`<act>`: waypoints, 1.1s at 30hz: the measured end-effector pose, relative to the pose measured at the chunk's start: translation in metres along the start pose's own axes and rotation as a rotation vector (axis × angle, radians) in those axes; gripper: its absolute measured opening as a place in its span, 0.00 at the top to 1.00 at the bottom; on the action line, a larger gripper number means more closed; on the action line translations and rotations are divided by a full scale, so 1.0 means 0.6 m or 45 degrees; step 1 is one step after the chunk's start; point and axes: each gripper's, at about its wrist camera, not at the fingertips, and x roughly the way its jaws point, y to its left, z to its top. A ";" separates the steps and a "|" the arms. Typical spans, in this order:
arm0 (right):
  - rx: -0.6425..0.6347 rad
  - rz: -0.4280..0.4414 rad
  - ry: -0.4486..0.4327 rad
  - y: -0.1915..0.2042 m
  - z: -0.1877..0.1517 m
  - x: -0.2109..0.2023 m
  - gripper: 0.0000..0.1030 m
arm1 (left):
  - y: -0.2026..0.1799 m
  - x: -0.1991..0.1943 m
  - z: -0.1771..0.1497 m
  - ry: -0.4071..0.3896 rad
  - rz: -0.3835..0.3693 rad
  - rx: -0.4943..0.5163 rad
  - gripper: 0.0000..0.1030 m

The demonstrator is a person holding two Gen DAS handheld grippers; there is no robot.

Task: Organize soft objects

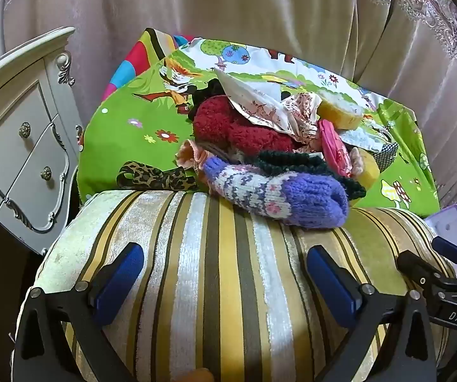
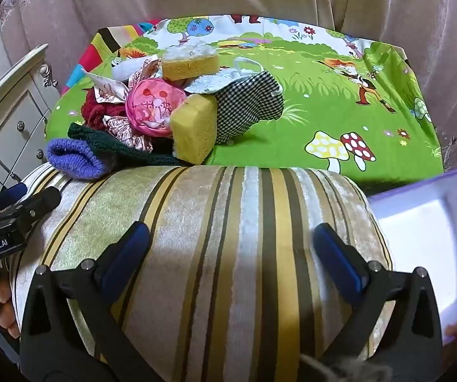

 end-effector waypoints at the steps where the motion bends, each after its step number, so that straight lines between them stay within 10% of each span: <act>1: 0.000 -0.001 0.001 0.000 0.000 0.000 0.00 | 0.000 0.000 0.000 -0.003 -0.009 -0.005 0.00; 33: 0.002 -0.001 0.006 -0.001 -0.001 0.000 0.00 | -0.002 0.004 0.003 0.013 0.027 0.018 0.00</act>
